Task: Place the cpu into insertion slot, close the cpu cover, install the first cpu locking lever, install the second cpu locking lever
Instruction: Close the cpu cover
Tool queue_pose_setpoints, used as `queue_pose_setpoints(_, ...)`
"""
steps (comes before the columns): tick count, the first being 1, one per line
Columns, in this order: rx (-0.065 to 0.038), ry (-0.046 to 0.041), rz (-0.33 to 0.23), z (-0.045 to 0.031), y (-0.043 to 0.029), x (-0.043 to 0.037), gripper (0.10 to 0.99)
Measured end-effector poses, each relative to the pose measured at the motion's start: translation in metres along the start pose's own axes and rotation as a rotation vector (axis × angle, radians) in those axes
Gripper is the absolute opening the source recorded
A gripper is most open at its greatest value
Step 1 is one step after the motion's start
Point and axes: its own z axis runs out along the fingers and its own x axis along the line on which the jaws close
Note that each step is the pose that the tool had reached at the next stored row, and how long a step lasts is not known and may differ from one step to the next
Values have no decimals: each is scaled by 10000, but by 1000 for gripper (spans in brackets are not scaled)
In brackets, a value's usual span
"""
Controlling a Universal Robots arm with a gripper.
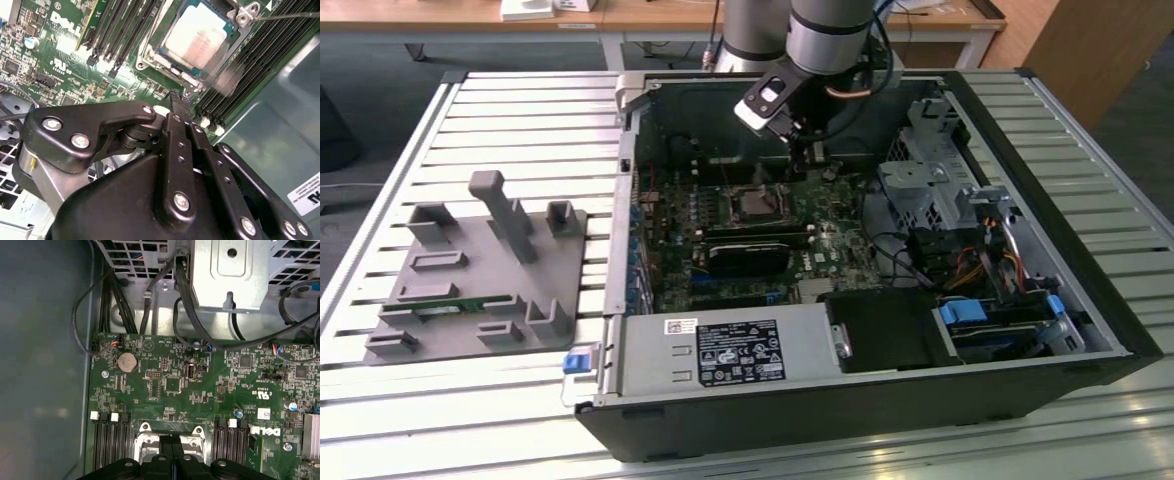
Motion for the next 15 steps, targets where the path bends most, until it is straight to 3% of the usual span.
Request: queue_pose_setpoints(15,31,1,1,60,-121,-3,106)
